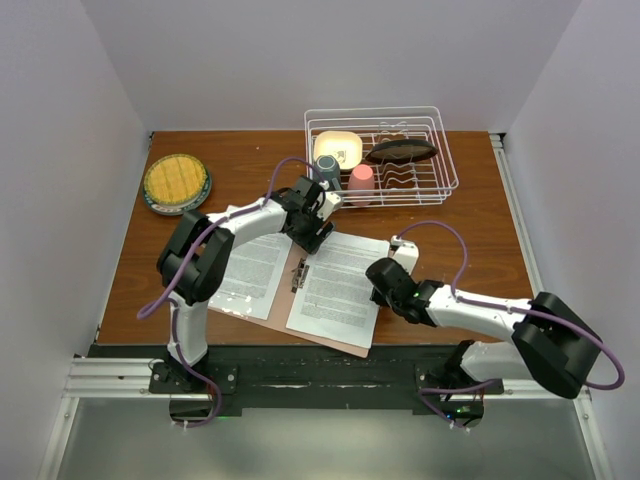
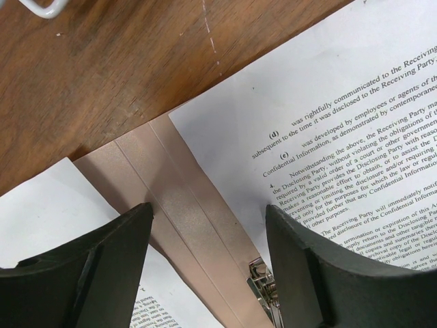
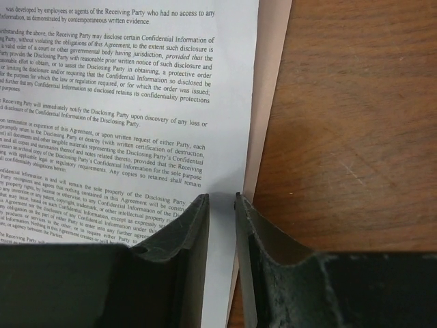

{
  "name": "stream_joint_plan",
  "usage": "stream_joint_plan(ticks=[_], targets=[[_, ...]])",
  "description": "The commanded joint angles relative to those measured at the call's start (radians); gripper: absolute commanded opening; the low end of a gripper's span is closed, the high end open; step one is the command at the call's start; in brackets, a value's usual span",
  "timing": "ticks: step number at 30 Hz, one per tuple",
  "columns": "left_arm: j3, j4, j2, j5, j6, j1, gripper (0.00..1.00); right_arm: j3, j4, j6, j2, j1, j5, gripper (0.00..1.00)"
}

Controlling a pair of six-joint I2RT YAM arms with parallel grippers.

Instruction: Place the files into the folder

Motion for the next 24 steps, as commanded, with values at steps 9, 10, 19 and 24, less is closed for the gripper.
stream_joint_plan(ticks=[9,10,19,24], targets=[[-0.034,-0.038,-0.01,0.028,-0.019,-0.008,0.72,0.009,-0.02,0.017,-0.037,0.0,-0.019,0.26],[-0.034,-0.038,-0.01,0.028,-0.022,-0.009,0.72,0.005,-0.02,0.019,-0.039,0.0,-0.02,0.26],[-0.036,-0.039,-0.015,0.029,-0.022,-0.009,0.71,-0.007,-0.112,0.01,-0.131,0.0,0.033,0.26],[-0.036,-0.039,-0.016,0.031,-0.022,-0.009,0.71,-0.038,-0.08,0.02,-0.137,0.0,-0.004,0.26]])
